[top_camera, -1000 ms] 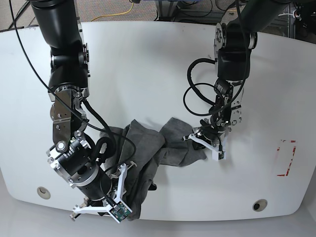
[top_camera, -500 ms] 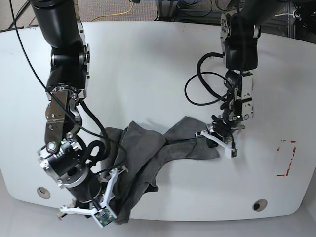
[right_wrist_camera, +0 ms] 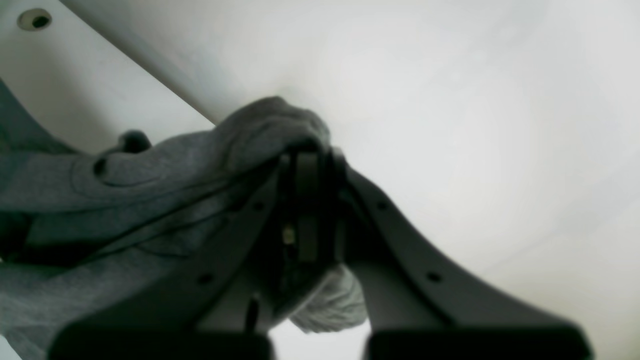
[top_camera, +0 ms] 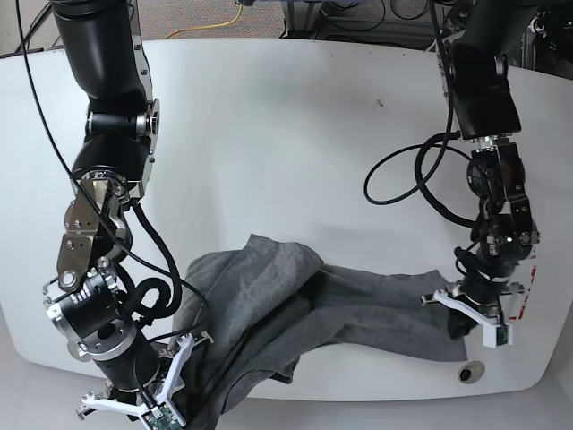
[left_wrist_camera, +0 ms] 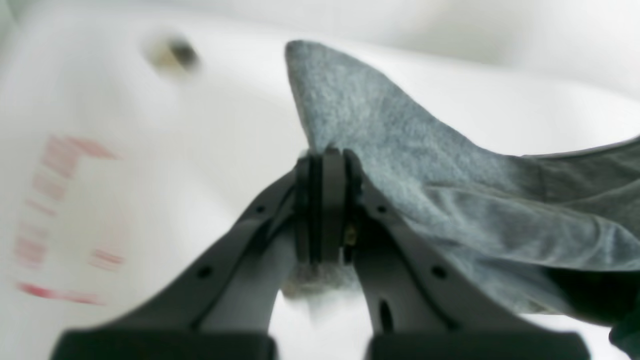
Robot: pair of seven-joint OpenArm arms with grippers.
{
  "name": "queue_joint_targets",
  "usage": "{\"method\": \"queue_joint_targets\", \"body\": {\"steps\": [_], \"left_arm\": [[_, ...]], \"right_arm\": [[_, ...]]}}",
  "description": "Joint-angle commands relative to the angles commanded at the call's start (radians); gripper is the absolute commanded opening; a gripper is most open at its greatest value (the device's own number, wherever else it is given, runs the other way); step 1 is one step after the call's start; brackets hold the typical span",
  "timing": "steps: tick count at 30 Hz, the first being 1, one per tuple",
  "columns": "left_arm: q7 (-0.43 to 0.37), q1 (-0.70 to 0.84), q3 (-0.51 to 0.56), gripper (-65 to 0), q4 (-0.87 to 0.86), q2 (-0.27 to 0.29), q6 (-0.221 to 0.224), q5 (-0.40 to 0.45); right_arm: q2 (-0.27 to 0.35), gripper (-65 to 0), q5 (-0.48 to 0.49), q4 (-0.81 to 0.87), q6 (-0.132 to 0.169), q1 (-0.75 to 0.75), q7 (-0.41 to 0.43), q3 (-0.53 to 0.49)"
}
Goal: Layout the t-shirt on the table in an organized manner, then fold the t-shirt properly
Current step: 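Lift the t-shirt with both grippers and swing it across the table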
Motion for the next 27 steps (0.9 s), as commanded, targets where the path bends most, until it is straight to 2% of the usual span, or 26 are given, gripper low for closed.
{"method": "queue_joint_targets", "body": {"steps": [5,10,18,21,27], "left_arm": [[0.038,-0.086,-0.002,-65.0,0.115,-0.040,0.000,0.002],[0.064,-0.213,-0.002,-65.0,0.170,-0.109,0.000,0.003],[0.064,-0.416,-0.031,-65.0,0.137,-0.201,0.000,0.008],[0.064,-0.460,-0.092,-65.0,0.098,-0.244,0.000,0.002],[0.066,-0.531,-0.101,-65.0,0.072,-0.282,-0.002,0.000]], "right_arm": [[0.000,-64.8,0.000,-0.014,0.000,0.037,0.000,-0.003],[0.000,-64.8,0.000,-0.064,0.000,0.106,0.000,-0.003],[0.025,-64.8,0.000,-0.195,-0.003,0.170,0.000,-0.008],[0.026,-64.8,0.000,-0.190,-0.002,0.172,0.000,-0.008],[0.029,-64.8,0.000,-0.186,0.000,0.169,0.000,-0.008]]}}
